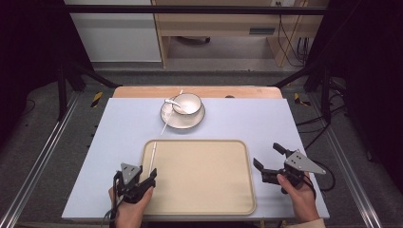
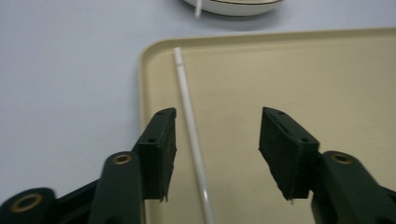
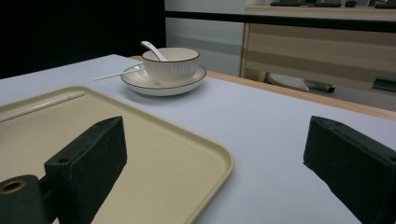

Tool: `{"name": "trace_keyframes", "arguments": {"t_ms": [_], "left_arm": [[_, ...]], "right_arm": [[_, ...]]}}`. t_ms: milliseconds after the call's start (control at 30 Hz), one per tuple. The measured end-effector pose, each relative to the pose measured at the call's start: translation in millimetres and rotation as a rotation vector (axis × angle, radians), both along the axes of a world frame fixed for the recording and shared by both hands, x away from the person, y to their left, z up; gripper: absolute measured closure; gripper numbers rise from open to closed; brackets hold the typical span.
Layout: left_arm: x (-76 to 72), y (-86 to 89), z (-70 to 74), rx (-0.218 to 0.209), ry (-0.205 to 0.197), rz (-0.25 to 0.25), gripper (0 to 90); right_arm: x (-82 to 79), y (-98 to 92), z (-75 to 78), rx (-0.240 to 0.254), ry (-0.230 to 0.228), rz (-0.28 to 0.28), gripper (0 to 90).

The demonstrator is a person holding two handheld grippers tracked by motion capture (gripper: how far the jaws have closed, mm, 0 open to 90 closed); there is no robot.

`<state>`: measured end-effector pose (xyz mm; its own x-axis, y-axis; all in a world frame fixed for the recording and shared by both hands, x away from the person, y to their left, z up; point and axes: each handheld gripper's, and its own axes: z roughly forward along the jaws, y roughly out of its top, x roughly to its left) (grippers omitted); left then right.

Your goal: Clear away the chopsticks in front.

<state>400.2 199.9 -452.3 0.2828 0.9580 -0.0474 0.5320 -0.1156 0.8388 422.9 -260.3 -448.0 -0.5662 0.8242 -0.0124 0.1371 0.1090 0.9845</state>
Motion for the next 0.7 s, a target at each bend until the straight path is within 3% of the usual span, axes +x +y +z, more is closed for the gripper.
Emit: {"name": "trace_keyframes", "arguments": {"t_ms": [67,133,300,367,400,500,633,700], "left_arm": [[14.1,-0.2,6.0,0.004,-0.002,-0.025,40.7],[30.2,1.0,10.3,-0.023,0.0,-0.053,38.2],[71.9,-1.6,18.2,0.045,0.023,-0.154,36.0],[87.7,-3.2,22.5,0.116,0.029,-0.189,37.6],[94.7,-4.3,24.7,0.125,0.03,-0.196,38.3],[116.8,-5.5,31.3,0.076,0.026,-0.22,40.5],[147.1,-7.9,34.2,0.06,0.05,-0.233,44.0],[161.0,-10.3,34.2,0.107,0.059,-0.244,45.5]], "right_arm": [[-0.2,0.6,0.1,0.003,0.007,-0.003,6.2],[-0.1,0.4,0.1,0.001,0.007,-0.003,6.2],[0.1,-0.9,0.2,-0.003,0.002,-0.002,6.2],[0.5,-1.0,-0.1,-0.007,0.004,-0.003,6.2],[0.7,-1.1,-0.2,-0.009,0.003,-0.003,6.2],[0.4,-0.9,-0.2,-0.014,0.002,-0.003,6.2],[0.7,1.3,-1.2,-0.025,0.006,0.002,6.2],[0.0,2.6,-1.3,-0.036,0.006,0.003,6.1]]}}
